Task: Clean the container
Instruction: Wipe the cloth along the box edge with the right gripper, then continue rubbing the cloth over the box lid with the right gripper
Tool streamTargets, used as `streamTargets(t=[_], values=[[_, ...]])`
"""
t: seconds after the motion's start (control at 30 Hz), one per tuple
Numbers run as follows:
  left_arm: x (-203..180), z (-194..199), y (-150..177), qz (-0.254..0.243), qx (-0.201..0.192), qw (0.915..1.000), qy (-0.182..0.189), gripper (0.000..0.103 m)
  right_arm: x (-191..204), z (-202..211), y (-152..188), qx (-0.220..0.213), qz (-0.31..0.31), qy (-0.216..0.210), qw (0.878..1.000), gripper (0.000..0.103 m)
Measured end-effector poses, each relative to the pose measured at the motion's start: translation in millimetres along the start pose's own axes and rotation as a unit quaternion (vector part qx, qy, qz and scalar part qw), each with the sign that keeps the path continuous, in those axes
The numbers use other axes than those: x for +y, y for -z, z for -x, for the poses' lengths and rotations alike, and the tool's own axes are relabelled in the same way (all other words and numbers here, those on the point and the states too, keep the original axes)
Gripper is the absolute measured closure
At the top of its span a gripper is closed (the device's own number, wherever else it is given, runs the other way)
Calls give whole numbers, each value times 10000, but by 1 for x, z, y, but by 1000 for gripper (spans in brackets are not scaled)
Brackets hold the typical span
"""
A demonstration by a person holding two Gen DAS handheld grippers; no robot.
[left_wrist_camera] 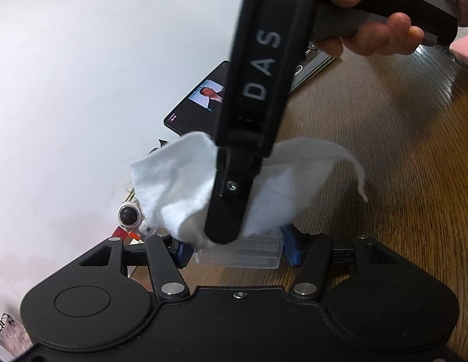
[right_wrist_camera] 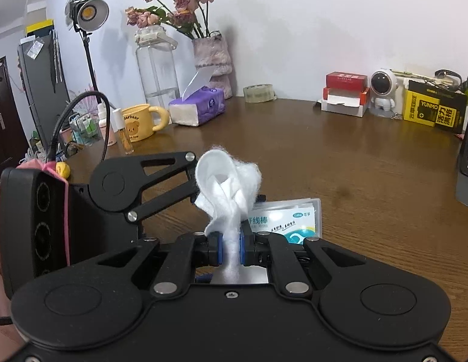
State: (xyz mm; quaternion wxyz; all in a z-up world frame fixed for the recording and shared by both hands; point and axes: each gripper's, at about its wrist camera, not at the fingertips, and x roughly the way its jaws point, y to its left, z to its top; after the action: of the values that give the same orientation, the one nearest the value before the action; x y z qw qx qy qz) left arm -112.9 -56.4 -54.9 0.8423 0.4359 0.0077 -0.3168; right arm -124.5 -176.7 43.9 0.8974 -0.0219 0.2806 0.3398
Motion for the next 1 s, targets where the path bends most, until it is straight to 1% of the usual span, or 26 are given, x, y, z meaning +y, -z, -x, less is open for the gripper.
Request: streamTargets(t=[0.07,0.3,0.4,0.6,0.7,0.8,0.87,1.0], values=[[0,0,0,-7,-5,10000,-6,46,0,1,0,-16,-20,-18,10000,93],[3,-2,1,-17,-12,10000,-16,47,-12,7,-15,-338,-137,129,9993,93],[4,-2,2,-17,-12,10000,-18,47,-20,-1,-17,-246,-180,201,9993,93],[5,-4,2,-25,-15,10000,-28,46,-50,-7,-13,-174,-606,519,9967,93],[7,-5,3,-25,-16,10000,-29,46,-46,-6,-10,-195,-618,355,9973,93],[8,-6,3,-24,-15,10000,-28,46,-34,-5,-13,-242,-405,179,9987,93],[9,-7,3,-27,-17,10000,-32,46,-32,-6,-15,-233,-308,226,9990,93],[10,-9,4,-23,-15,10000,-28,46,-42,-9,-17,-245,-451,453,9977,93]])
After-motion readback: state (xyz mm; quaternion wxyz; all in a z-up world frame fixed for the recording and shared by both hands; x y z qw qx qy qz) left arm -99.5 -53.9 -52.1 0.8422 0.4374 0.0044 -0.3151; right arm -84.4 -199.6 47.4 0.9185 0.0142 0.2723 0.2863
